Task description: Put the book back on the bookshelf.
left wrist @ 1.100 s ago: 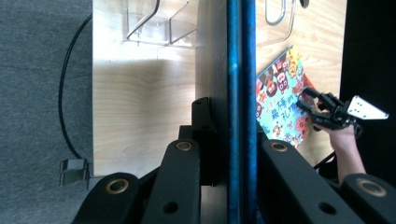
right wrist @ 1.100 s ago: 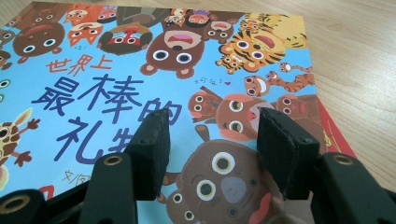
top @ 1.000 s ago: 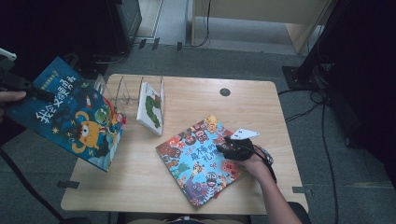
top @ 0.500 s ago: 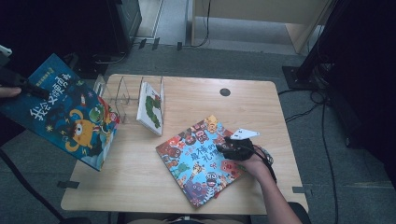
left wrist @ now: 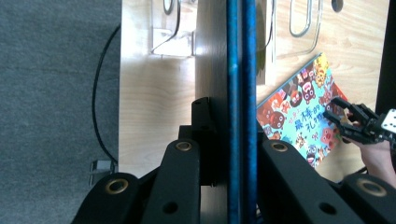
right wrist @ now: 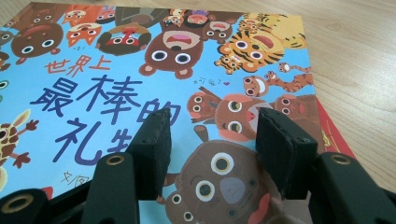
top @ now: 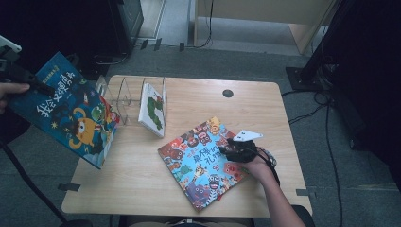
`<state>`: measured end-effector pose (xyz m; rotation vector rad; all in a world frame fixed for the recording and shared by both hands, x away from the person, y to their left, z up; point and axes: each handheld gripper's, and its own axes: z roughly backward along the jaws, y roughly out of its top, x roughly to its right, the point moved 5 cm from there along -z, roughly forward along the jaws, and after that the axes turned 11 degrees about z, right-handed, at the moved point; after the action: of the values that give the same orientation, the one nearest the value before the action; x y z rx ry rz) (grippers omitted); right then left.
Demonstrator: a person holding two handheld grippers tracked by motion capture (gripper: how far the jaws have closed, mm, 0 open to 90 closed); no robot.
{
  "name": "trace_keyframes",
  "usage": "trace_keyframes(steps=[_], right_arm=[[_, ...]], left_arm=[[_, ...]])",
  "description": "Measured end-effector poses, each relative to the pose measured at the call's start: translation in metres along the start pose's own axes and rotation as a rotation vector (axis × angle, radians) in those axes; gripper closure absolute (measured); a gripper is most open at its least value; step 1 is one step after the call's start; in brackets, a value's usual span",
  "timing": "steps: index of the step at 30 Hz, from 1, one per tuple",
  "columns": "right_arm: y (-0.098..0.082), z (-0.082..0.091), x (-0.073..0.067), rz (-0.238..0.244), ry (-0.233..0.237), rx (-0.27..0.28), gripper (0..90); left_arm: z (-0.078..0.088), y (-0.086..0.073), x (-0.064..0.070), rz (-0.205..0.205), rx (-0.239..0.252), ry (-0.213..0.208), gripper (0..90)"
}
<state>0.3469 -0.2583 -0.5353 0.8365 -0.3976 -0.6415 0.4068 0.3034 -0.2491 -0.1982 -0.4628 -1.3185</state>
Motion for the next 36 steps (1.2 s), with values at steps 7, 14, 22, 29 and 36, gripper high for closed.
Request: trace_keyframes(steps=[7,14,22,29,36], right_arm=[[0.000,0.000,0.000,0.001,-0.002,-0.001,46.0],[0.000,0.000,0.000,0.001,-0.004,-0.002,46.1],[0.000,0.000,-0.001,0.013,-0.012,-0.005,46.1],[-0.001,0.000,-0.002,0.005,-0.018,0.000,46.2],[-0.002,0.001,-0.002,0.005,-0.030,0.007,46.3]], left_arm=[[0.000,0.008,0.008,0.001,0.021,-0.003,83.2],[-0.012,0.021,0.014,0.002,0.033,0.006,83.0],[-0.020,0.036,0.010,0.016,0.067,-0.008,83.1],[-0.032,0.046,0.014,0.008,0.077,-0.004,83.0],[-0.051,0.053,0.019,-0.018,0.072,0.030,82.9]])
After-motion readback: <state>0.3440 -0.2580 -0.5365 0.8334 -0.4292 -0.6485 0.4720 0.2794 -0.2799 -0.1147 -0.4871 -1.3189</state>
